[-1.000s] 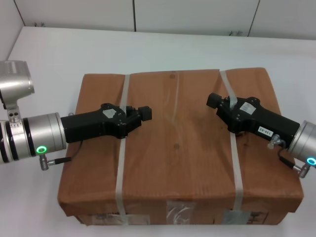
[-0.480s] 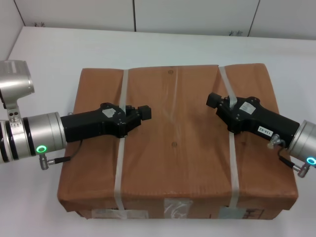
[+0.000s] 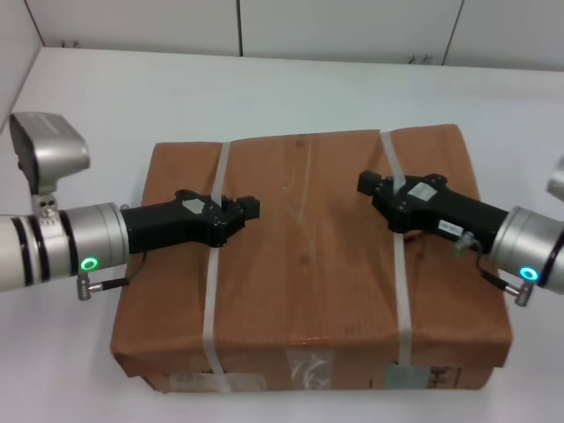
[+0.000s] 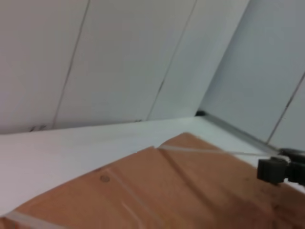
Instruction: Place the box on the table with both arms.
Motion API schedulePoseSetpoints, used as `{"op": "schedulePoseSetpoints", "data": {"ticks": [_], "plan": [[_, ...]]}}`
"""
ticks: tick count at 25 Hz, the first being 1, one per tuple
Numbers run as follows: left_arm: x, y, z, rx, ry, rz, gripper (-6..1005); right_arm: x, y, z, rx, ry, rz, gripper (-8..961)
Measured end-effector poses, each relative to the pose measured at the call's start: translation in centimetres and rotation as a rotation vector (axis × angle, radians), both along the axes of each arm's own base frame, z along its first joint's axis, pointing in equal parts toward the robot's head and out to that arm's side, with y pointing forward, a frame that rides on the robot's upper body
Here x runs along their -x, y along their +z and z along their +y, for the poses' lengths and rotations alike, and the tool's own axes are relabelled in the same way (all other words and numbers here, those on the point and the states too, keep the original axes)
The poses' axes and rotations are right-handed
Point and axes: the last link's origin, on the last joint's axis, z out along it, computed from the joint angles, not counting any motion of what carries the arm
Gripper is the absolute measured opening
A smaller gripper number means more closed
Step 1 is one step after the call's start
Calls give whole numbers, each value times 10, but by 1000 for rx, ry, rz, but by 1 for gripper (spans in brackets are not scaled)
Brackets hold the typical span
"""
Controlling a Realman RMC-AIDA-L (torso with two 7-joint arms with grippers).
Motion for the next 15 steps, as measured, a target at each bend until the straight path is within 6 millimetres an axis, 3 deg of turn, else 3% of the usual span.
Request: {"op": "schedulePoseSetpoints", "data": {"ticks": [7,15], "plan": [[13,-13,9,-28,53,141,57,6,-21,15,33,-64,-104,24],[15,-28,14,-53,67,228,58,4,-38,18,68,-121,-207,25]]}}
